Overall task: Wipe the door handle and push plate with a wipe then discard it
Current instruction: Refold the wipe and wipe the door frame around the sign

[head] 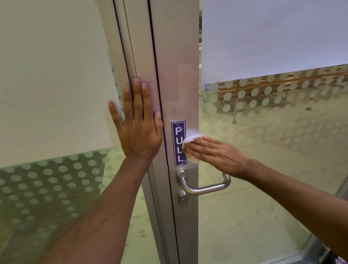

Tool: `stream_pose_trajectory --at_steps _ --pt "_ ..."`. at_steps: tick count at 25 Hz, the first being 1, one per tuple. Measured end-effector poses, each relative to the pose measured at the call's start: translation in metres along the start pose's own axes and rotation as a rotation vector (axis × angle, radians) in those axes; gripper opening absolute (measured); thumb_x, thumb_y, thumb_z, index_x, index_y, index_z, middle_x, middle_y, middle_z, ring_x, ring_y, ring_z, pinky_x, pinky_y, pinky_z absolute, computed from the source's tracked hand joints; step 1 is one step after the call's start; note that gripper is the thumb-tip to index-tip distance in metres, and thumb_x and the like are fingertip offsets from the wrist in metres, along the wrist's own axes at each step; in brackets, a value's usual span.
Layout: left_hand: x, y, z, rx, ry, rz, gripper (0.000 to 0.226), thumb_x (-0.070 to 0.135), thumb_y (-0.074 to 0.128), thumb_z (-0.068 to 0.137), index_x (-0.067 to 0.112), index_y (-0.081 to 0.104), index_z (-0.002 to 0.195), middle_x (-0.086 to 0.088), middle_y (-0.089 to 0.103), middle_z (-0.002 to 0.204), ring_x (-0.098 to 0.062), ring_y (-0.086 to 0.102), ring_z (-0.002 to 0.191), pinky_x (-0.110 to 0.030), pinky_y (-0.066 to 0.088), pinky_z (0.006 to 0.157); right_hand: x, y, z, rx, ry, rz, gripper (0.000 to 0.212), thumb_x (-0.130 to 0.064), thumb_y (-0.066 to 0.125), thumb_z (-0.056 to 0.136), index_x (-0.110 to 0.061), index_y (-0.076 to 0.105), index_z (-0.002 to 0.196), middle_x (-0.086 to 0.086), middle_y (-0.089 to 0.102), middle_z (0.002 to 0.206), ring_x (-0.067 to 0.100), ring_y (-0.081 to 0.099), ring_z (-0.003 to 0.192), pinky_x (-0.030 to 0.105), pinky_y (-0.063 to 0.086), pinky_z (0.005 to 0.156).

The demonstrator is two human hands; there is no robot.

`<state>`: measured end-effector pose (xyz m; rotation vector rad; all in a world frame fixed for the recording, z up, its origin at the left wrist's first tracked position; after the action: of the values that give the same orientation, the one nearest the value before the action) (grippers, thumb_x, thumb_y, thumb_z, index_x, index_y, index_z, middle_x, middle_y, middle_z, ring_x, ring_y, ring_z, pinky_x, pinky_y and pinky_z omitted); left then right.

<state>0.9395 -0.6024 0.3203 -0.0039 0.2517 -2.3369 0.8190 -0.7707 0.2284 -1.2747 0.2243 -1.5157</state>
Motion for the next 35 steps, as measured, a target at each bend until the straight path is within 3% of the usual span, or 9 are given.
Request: stream_pose_trajectory --at_steps 4,9,15,18,21,25,27,31,35 --pt "0.001 0.000 0.002 0.001 -0.003 0.000 0.066 0.036 0.025 0.103 0.015 -0.007 0.157 -0.009 0.010 0.163 -0.016 -0.014 0.152 -0.049 -0.012 0.122 -0.008 0.004 -0.026 -0.177 -0.071 -0.013 0.082 -0.013 0.083 0.072 -0.013 0.042 0.144 0.003 0.042 0.150 0.016 0.040 0.138 0.036 0.030 0.114" --pt "0.000 0.001 0.001 0.000 -0.004 0.013 0.065 0.037 0.023 0.104 0.015 -0.006 0.157 -0.009 0.010 0.163 -0.017 -0.012 0.152 -0.050 -0.012 0.122 0.009 -0.012 0.005 0.038 0.092 0.006 0.056 -0.002 0.041 0.093 -0.010 0.035 0.147 0.006 0.029 0.155 0.020 0.027 0.144 0.037 0.019 0.120" --pt "0.001 -0.001 0.001 -0.010 -0.009 0.013 0.064 0.037 0.021 0.104 0.015 -0.007 0.157 -0.009 0.010 0.163 -0.018 -0.011 0.153 -0.049 -0.013 0.122 -0.024 0.004 -0.018 -0.199 -0.124 0.008 0.075 -0.010 0.074 0.081 -0.013 0.038 0.146 0.002 0.038 0.153 0.016 0.035 0.141 0.034 0.027 0.116" --pt "0.002 -0.001 0.001 -0.013 0.004 0.033 0.064 0.037 0.020 0.104 0.014 -0.007 0.157 -0.010 0.011 0.163 -0.022 -0.002 0.154 -0.049 -0.015 0.121 -0.003 -0.014 0.001 -0.087 -0.056 -0.023 0.076 -0.009 0.070 0.082 -0.014 0.032 0.148 0.003 0.034 0.154 0.016 0.032 0.142 0.036 0.026 0.116" --pt "0.002 -0.003 0.002 -0.014 0.000 0.028 0.063 0.038 0.019 0.104 0.014 -0.007 0.157 -0.010 0.011 0.162 -0.017 -0.011 0.152 -0.049 -0.016 0.121 0.023 -0.043 0.035 0.109 0.062 -0.029 0.058 -0.001 0.049 0.091 -0.011 0.036 0.147 0.009 0.037 0.153 0.019 0.031 0.142 0.037 0.023 0.119" --pt "0.002 -0.003 0.001 -0.009 -0.002 0.028 0.064 0.038 0.021 0.105 0.014 -0.006 0.157 -0.010 0.011 0.162 -0.016 -0.015 0.151 -0.048 -0.016 0.121 0.021 -0.056 0.059 0.316 0.293 0.051 0.052 0.007 0.045 0.093 -0.004 0.040 0.144 0.016 0.041 0.150 0.026 0.032 0.143 0.036 0.018 0.122" --pt "0.002 -0.002 0.001 -0.002 -0.003 0.032 0.064 0.038 0.021 0.105 0.014 -0.006 0.157 -0.010 0.011 0.162 -0.016 -0.015 0.152 -0.048 -0.016 0.121 0.005 -0.046 0.060 0.311 0.314 0.091 0.058 0.011 0.049 0.089 -0.003 0.039 0.144 0.017 0.040 0.151 0.029 0.032 0.142 0.038 0.018 0.121" --pt "0.000 -0.002 0.001 -0.001 -0.013 0.027 0.063 0.038 0.019 0.105 0.014 -0.004 0.157 -0.010 0.011 0.163 -0.016 -0.014 0.152 -0.049 -0.017 0.121 -0.031 -0.017 0.031 0.132 0.147 0.084 0.062 0.002 0.059 0.089 -0.008 0.037 0.146 0.011 0.037 0.153 0.023 0.029 0.144 0.039 0.025 0.119" --pt "0.001 -0.003 0.001 0.004 0.003 0.029 0.064 0.037 0.021 0.104 0.014 -0.004 0.158 -0.006 0.003 0.166 -0.018 -0.013 0.152 -0.050 -0.016 0.121 -0.021 -0.022 0.026 0.297 0.418 0.134 0.054 0.005 0.047 0.092 -0.005 0.039 0.144 0.011 0.036 0.152 0.021 0.026 0.144 0.037 0.023 0.120"
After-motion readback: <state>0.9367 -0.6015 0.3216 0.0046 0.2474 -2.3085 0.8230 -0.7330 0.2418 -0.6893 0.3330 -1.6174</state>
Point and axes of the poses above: each hand's wrist, its own z-axis towards the middle knuckle, its own y-axis out of the palm, x = y × z, the point moved 5 cm from there along z, towards the middle knuckle
